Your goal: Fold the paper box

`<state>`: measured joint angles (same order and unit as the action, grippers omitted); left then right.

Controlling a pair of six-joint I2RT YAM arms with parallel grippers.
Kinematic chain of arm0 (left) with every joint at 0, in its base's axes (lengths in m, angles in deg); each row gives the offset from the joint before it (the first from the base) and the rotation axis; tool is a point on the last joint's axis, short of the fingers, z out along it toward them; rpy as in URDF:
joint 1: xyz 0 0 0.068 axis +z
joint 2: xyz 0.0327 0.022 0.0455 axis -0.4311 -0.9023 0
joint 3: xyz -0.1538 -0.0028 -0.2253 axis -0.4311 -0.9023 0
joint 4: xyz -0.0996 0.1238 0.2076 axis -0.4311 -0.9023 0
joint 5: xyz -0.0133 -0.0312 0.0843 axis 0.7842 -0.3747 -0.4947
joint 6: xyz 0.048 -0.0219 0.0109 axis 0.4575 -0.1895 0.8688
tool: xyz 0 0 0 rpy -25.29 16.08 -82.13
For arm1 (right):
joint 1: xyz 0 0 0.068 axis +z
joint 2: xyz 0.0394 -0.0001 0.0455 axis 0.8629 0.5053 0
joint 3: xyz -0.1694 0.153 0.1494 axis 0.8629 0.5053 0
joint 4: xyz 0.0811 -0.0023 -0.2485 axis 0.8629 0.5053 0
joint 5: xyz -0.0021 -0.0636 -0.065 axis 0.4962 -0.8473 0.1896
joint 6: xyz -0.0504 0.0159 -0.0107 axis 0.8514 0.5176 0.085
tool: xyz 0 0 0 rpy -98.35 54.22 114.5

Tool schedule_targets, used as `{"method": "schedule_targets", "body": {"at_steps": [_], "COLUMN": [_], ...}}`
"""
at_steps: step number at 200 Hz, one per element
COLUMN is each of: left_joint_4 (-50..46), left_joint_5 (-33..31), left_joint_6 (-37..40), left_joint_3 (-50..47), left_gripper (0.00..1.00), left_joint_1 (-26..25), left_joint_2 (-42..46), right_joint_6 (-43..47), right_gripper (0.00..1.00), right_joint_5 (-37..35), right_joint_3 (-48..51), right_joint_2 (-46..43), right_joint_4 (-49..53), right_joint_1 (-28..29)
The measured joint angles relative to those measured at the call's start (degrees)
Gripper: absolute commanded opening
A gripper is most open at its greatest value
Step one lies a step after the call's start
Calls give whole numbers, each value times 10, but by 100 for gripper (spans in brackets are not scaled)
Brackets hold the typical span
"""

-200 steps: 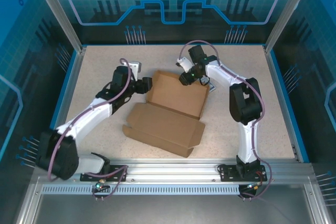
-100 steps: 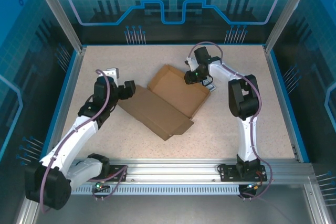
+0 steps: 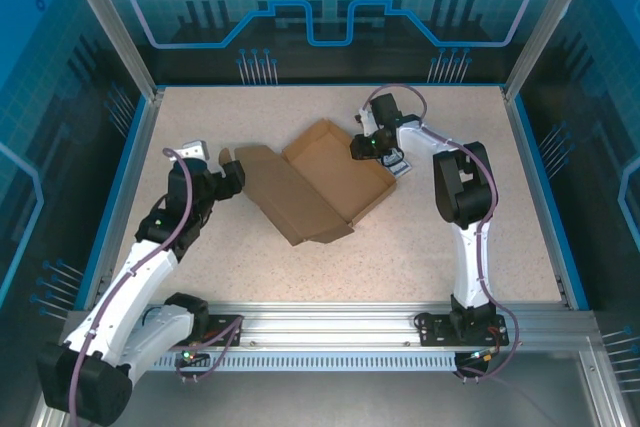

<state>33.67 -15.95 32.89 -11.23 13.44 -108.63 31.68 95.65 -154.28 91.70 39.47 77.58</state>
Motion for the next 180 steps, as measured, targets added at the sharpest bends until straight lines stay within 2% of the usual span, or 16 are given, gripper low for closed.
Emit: {"method": "schedule_targets", "body": {"at_steps": [59, 91, 151, 180], "left_joint_4": [11, 37, 69, 76], "left_joint_5": [113, 158, 178, 175], "left_joint_6": [-67, -96, -110, -107], "left_joint_3": [-13, -20, -38, -38], "left_gripper": [78, 63, 34, 27], "left_joint_1": [3, 3, 3, 3], "left_joint_2": [-27, -46, -53, -55], "right_joint_6": [-7, -8, -8, -8], "right_gripper": [27, 27, 28, 31], "right_joint_5": [4, 4, 5, 5], "right_joint_3": [3, 4, 10, 19], "right_joint_2": [0, 0, 0, 0], "right_joint_4": [-17, -23, -29, -31], "right_joint_1": [0, 0, 0, 0]}}
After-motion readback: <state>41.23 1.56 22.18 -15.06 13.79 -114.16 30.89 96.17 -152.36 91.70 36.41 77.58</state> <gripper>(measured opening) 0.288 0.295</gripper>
